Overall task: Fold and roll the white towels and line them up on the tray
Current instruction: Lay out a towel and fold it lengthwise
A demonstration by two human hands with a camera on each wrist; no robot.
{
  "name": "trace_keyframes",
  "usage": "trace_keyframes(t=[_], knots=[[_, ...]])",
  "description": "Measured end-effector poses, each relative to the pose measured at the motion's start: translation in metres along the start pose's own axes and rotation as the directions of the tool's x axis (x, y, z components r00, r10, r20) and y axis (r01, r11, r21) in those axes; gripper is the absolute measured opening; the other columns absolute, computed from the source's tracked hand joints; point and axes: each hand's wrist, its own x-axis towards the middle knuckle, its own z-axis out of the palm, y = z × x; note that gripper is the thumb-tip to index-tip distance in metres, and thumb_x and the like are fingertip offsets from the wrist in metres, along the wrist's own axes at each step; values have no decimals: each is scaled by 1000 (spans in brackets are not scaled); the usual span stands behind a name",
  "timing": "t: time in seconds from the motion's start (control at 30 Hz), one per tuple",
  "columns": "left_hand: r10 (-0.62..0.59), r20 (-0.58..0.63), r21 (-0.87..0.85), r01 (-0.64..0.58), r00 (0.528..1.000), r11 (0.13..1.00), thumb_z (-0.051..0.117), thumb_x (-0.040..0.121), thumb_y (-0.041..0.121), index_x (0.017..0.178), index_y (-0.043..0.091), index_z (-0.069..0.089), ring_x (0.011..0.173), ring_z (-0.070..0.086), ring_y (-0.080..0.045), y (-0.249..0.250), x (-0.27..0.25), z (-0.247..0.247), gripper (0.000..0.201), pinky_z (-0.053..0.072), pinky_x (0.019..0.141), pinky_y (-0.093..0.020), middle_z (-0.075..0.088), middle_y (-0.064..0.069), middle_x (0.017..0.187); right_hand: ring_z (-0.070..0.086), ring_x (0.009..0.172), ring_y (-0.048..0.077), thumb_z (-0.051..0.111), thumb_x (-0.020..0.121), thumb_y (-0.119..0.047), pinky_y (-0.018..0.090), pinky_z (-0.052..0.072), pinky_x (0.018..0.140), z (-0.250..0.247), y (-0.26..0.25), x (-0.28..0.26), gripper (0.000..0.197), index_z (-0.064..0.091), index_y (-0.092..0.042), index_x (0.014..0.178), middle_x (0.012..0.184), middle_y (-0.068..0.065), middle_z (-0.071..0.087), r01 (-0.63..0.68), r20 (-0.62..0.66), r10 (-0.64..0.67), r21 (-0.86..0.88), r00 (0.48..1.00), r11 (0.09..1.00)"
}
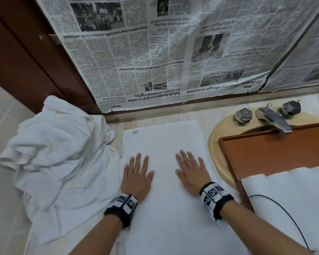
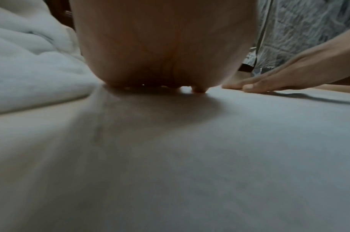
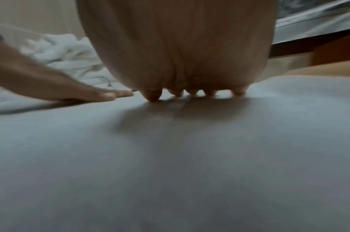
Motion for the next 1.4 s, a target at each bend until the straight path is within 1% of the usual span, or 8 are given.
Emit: trace_keyframes(t=[0.2,0.33,0.47,0.53,0.6,0.93,1.17,1.4], knots=[[-113,51,46,110,992,993,-8,92,59,154,30,-21,149,-22,-14,-6,0,-9,70,-12,121,-49,-28,3,161,-7,152,18,33,105,-31,31,-2,121,-21,25,-19,65,2,-7,157,165,7,-7,-86,-89,102,168,991,982],[-89,3,18,89,996,996,16,98,56,158,18,11,153,-1,-24,18,12,-31,71,2,121,-49,-2,-6,167,24,146,28,46,100,-23,34,22,118,-19,23,-42,58,27,-3,150,157,14,26,-141,-300,222,271,928,952],[65,-69,-188,-77,996,979,33,95,60,146,14,43,139,37,-28,66,44,-50,69,34,110,-41,39,-7,152,61,93,37,74,74,-3,40,53,77,-21,25,-54,37,60,5,108,104,19,58,-232,-478,291,180,829,956],[120,-35,-288,-125,992,949,49,98,48,142,15,47,131,44,-28,96,72,-52,55,36,106,-36,48,-8,142,61,66,33,87,48,2,33,53,56,-22,26,-55,40,62,0,79,79,17,58,-281,-502,295,106,813,954],[170,-30,-348,-170,985,922,56,97,44,136,13,52,123,52,-27,124,99,-54,50,37,101,-31,56,-10,132,60,61,30,91,39,2,29,50,50,-20,29,-52,46,61,-4,74,78,15,59,-307,-481,328,124,813,944],[130,24,-235,-120,991,965,65,86,54,107,17,56,100,59,-26,199,178,-54,44,48,80,-35,61,-3,109,58,55,25,92,43,-3,29,46,43,-13,43,-30,44,61,-8,74,74,9,58,-297,-507,344,175,790,939],[48,11,-106,-46,999,993,59,84,28,101,13,56,81,52,-27,219,177,-57,23,41,67,-31,59,-7,103,59,55,21,90,54,-5,31,47,42,-11,48,-22,39,63,-11,81,77,6,59,-297,-515,382,243,767,923],[49,-48,-456,-65,998,888,61,83,25,89,17,62,82,61,-21,198,174,-55,10,49,72,-29,65,1,87,61,61,24,90,59,-13,31,46,42,-23,46,-18,41,63,-10,88,84,7,59,-282,-486,417,328,768,901]])
